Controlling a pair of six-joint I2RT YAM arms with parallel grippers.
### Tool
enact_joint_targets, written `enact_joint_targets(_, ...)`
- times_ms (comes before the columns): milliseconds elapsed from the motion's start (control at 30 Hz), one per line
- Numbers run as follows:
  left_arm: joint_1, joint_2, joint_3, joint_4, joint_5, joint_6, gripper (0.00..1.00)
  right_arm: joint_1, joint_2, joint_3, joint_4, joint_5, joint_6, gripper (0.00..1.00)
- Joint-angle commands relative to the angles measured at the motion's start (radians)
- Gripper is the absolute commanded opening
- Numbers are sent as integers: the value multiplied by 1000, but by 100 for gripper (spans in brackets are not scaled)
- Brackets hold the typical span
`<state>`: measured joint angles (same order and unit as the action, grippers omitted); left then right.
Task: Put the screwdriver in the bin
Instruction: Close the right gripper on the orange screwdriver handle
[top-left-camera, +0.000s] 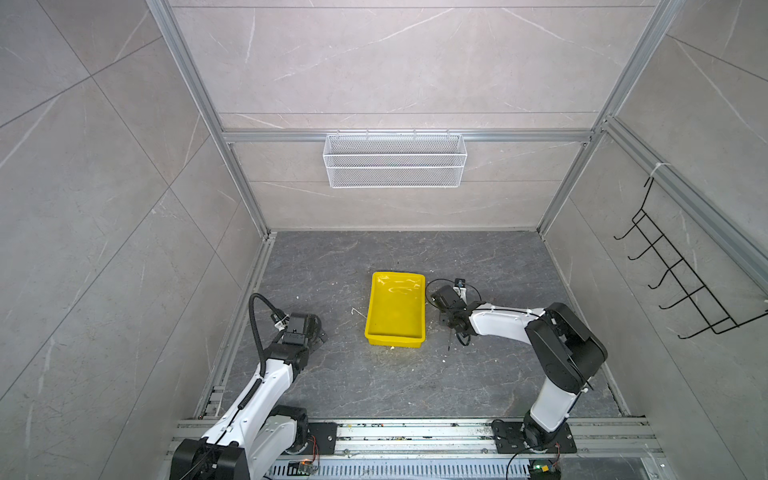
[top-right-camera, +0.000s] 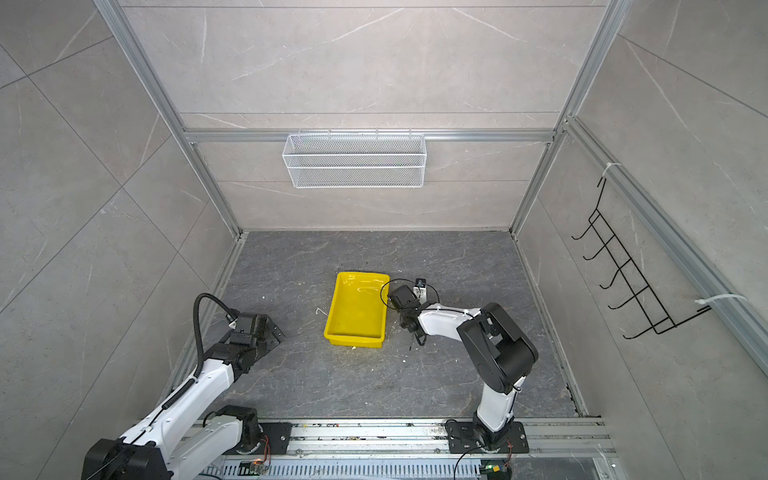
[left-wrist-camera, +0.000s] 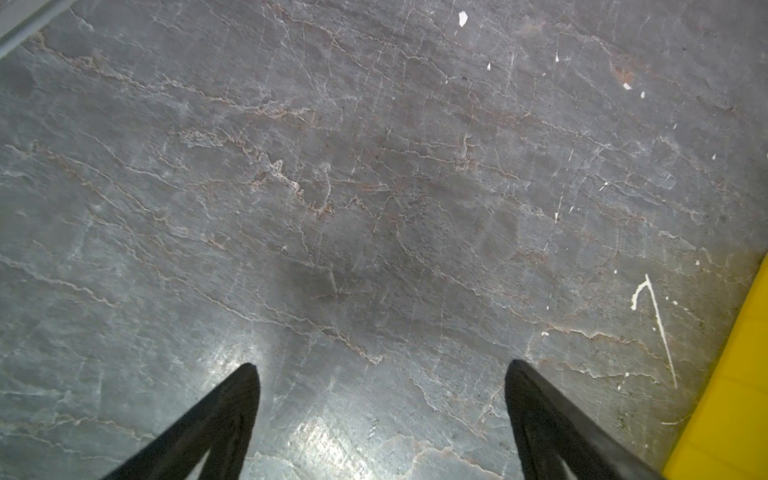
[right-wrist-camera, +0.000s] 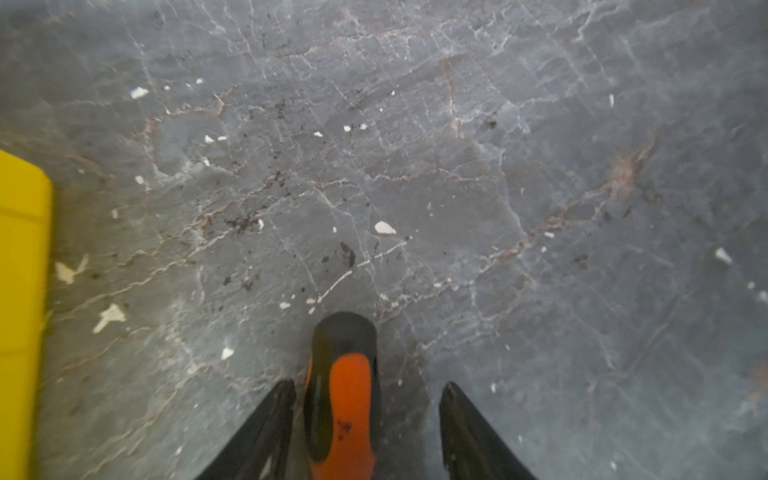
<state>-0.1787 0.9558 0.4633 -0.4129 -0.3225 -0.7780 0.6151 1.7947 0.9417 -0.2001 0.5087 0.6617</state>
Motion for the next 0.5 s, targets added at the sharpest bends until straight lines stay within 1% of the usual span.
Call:
enact_joint_targets(0, -2, 1, 2, 66, 59, -8, 92, 3, 7, 21, -63, 41, 10, 54)
enact_joint_targets(33, -2, 0, -6, 91, 85, -3, 92, 3, 3, 15, -56, 24, 12, 54)
enact_joint_targets(67, -2, -5, -10, 121, 124, 12, 97, 2, 2, 7, -40, 1, 11, 54)
enact_joint_targets(100, -6, -12, -22, 146, 146, 22, 100, 2, 6, 3, -27, -25, 4, 53)
enact_joint_targets(133, -13, -26, -34, 163, 151, 22, 100, 2, 18, 9, -32, -42, 5, 52)
enact_joint_targets(167, -16, -44, -37, 164, 144, 26, 100, 3, 32, 21, -40, -58, 3, 51)
enact_joint_targets(267, -17, -100, -54, 143, 111, 16, 100, 3, 63, 58, -75, -70, -1, 45)
enact_joint_targets(333, -17, -125, -71, 159, 117, 14, 100, 3, 60, 58, -72, -69, -3, 45)
enact_joint_targets(367, -17, -131, -77, 168, 121, 14, 100, 3, 54, 54, -70, -67, -6, 42)
enact_joint_targets(400, -16, -130, -76, 169, 125, 15, 100, 2, 44, 47, -61, -71, -8, 41)
enact_joint_targets(433, -16, -126, -74, 169, 131, 18, 100, 2, 32, 32, -40, -81, -12, 37)
enact_joint_targets(467, -16, -115, -70, 168, 136, 19, 100, 3, 14, 1, 5, -103, -14, 36)
